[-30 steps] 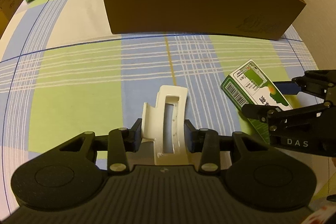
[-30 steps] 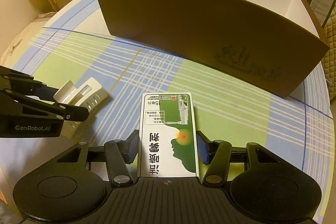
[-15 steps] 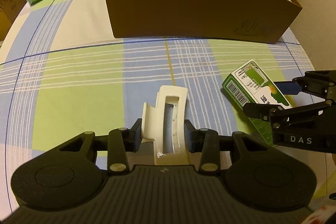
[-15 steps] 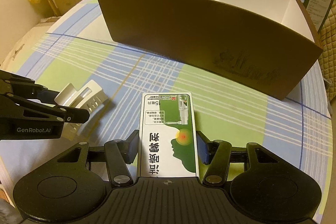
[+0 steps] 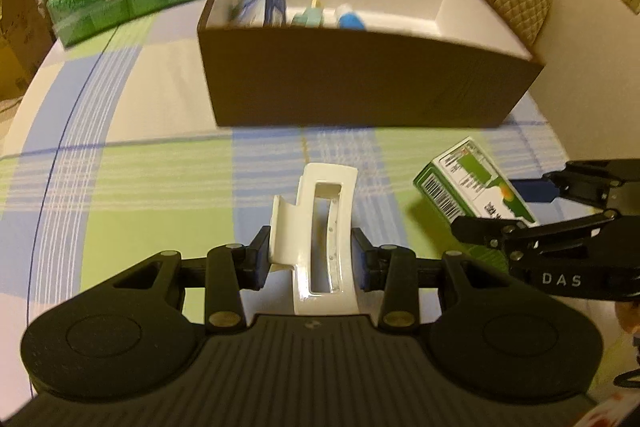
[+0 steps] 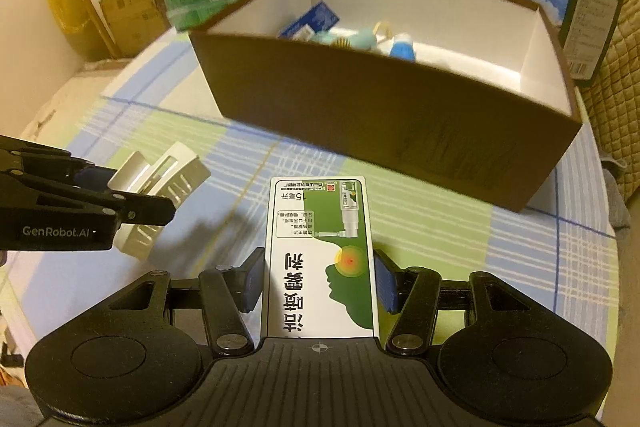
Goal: Organize rigid objects
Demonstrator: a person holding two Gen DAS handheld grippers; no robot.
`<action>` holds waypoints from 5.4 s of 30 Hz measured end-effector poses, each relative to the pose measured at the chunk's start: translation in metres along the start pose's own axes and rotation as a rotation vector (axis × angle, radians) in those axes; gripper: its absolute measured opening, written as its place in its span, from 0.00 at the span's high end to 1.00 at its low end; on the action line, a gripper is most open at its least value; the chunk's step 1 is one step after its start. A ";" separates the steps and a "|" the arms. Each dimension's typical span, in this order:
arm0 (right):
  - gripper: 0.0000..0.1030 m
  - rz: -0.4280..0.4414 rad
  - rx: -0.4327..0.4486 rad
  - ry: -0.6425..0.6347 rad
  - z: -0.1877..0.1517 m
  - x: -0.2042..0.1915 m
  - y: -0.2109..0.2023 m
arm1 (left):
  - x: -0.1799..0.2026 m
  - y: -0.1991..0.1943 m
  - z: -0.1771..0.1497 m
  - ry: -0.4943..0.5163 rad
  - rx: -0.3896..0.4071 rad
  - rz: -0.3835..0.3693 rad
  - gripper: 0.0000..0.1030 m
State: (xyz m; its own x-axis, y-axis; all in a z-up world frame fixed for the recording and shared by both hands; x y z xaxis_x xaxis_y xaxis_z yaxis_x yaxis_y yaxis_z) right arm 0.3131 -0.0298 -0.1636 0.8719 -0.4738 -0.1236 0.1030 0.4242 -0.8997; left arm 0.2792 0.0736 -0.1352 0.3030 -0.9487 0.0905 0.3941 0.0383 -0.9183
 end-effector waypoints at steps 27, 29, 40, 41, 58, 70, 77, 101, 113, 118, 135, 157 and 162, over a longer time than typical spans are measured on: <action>0.49 -0.038 0.249 0.126 0.107 0.077 -0.077 | 0.049 -0.041 0.149 0.134 0.214 -0.037 0.66; 0.49 -0.042 0.255 0.142 0.118 0.085 -0.075 | 0.053 -0.037 0.163 0.146 0.217 -0.041 0.66; 0.49 -0.097 0.219 0.246 0.166 0.133 -0.038 | 0.073 0.010 0.234 0.198 0.184 -0.041 0.66; 0.49 -0.102 0.216 0.253 0.168 0.137 -0.034 | 0.075 0.015 0.239 0.203 0.177 -0.044 0.66; 0.49 -0.189 0.155 0.269 0.195 0.184 0.018 | 0.081 0.094 0.290 0.235 0.084 -0.050 0.66; 0.49 -0.217 0.150 0.273 0.205 0.196 0.028 | 0.078 0.119 0.312 0.208 0.075 -0.063 0.49; 0.49 -0.216 0.148 0.270 0.207 0.197 0.030 | 0.061 0.121 0.309 0.187 0.055 -0.042 0.46; 0.48 -0.232 0.153 0.243 0.200 0.192 0.025 | 0.041 0.098 0.295 0.153 0.073 -0.022 0.38; 0.47 -0.211 0.186 0.237 0.192 0.180 0.003 | 0.043 0.071 0.289 0.151 0.110 -0.006 0.38; 0.47 -0.189 0.207 0.239 0.184 0.171 -0.010 | 0.043 0.052 0.281 0.144 0.136 0.000 0.38; 0.33 -0.096 0.292 0.257 0.117 0.125 -0.073 | 0.041 -0.054 0.200 0.076 0.286 0.074 0.23; 0.32 -0.044 0.286 0.159 0.015 0.056 -0.134 | 0.057 -0.135 0.053 -0.079 0.296 0.128 0.23; 0.32 -0.039 0.271 0.161 -0.007 0.041 -0.140 | 0.057 -0.145 0.025 -0.094 0.287 0.124 0.23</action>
State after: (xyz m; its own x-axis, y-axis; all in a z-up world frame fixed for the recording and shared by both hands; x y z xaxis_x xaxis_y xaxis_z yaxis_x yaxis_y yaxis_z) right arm 0.3306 -0.1142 -0.0454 0.7801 -0.6007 -0.1748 0.2781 0.5833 -0.7632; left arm 0.2607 0.0222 0.0131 0.4375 -0.8987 0.0318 0.5737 0.2517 -0.7795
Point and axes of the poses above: each gripper's, at about its wrist camera, not at the fingertips, and y roughly the way its jaws point, x to its right, z to its top, the point moved 8 cm from there along y, roughly the way its jaws point, and after that the axes turned 10 degrees about -x, right-handed, at the moved point
